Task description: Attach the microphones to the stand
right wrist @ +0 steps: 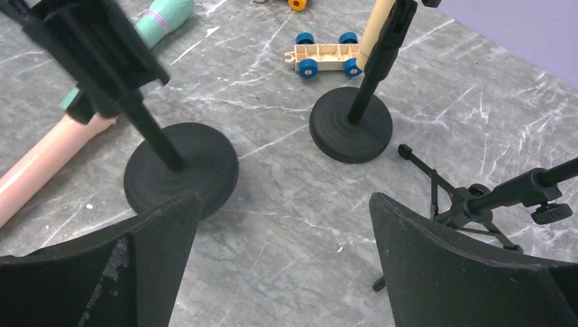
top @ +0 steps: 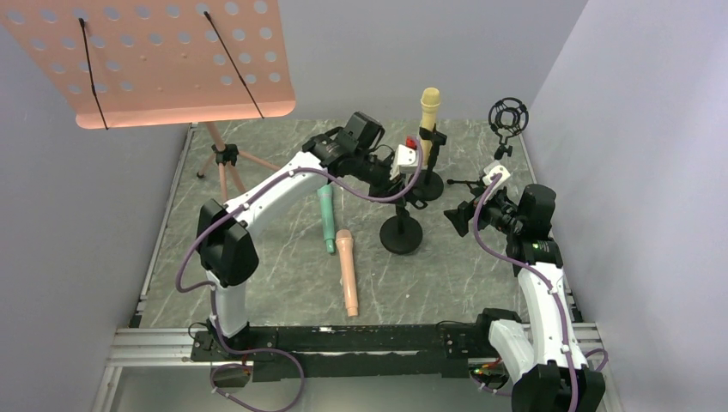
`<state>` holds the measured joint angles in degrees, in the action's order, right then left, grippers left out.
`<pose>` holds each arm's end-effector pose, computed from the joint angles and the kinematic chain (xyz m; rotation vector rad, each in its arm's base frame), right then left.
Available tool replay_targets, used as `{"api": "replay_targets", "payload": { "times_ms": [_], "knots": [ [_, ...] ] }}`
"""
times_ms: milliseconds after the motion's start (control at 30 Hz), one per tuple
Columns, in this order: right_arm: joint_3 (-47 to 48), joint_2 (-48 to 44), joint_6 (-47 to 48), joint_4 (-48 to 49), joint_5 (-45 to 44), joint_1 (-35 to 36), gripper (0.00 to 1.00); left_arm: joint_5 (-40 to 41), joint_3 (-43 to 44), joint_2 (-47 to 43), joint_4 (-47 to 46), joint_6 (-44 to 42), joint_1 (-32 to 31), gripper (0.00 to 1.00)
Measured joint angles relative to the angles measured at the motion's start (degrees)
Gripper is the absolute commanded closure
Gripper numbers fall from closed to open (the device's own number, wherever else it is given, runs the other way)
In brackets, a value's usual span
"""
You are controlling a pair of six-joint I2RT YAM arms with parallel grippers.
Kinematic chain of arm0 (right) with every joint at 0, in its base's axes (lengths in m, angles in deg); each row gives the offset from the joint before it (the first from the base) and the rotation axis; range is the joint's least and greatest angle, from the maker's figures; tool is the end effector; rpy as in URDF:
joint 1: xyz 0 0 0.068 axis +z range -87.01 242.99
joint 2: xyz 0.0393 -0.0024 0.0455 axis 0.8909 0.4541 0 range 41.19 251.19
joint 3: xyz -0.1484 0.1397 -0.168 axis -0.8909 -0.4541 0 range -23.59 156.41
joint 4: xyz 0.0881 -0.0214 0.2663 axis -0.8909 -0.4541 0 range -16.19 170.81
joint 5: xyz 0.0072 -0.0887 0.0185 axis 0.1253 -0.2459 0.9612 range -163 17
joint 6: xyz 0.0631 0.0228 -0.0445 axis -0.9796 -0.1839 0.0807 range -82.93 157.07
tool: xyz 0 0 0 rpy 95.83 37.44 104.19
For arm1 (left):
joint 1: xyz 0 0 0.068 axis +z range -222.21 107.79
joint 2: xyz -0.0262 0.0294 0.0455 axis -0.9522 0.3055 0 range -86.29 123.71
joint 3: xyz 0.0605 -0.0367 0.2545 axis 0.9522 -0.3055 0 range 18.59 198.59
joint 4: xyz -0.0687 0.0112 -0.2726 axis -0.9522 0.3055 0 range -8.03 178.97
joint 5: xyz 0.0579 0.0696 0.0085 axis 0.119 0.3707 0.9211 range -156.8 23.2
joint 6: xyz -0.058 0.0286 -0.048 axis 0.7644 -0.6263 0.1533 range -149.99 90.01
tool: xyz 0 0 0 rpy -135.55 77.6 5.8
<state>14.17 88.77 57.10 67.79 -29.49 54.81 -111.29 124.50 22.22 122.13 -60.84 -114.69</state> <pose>0.2395 0.0141 0.2672 -0.6653 1.7542 0.4084 0.3066 -0.3468 0.3193 1.6397 1.5395 -0.9988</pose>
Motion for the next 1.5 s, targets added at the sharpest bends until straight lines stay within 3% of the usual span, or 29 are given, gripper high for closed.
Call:
{"api": "replay_targets", "payload": {
  "times_ms": [200,500,700,900,933,967,1167,1500],
  "knots": [
    [0.0,0.11,0.13,0.0,0.02,0.0,0.0,-4.59,1.42,2.38,6.56,-7.5,-0.28,1.0],
    [0.0,0.39,0.52,-0.02,0.11,0.0,0.0,-2.93,1.44,5.03,12.31,-16.11,-1.84,0.97],
    [-0.02,0.44,0.98,-0.02,0.57,-0.04,0.0,-2.1,-0.22,4.33,10.34,-16.33,-2.38,0.55],
    [0.0,0.44,1.27,-0.04,0.74,-0.04,0.0,1.57,-6.91,0.57,4.44,-14.34,-2.78,0.28],
    [0.0,0.44,1.4,-0.04,0.87,-0.04,0.0,2.25,-7.74,-0.13,3.61,-13.81,-2.8,0.06],
    [-0.02,0.46,1.49,-0.07,1.2,-0.04,0.0,2.64,-8.07,-0.59,3.04,-13.16,-2.8,0.01],
    [-0.02,0.94,3.08,-1.11,5.14,-0.04,0.0,5.22,-10.86,-5.46,-3.56,-8.28,-2.51,0.01],
    [-2.6,1.68,10.99,-4.52,17.2,-0.04,0.0,7.13,-37.75,-35.63,-23.71,3.72,-1.2,0.01]
  ]
}}
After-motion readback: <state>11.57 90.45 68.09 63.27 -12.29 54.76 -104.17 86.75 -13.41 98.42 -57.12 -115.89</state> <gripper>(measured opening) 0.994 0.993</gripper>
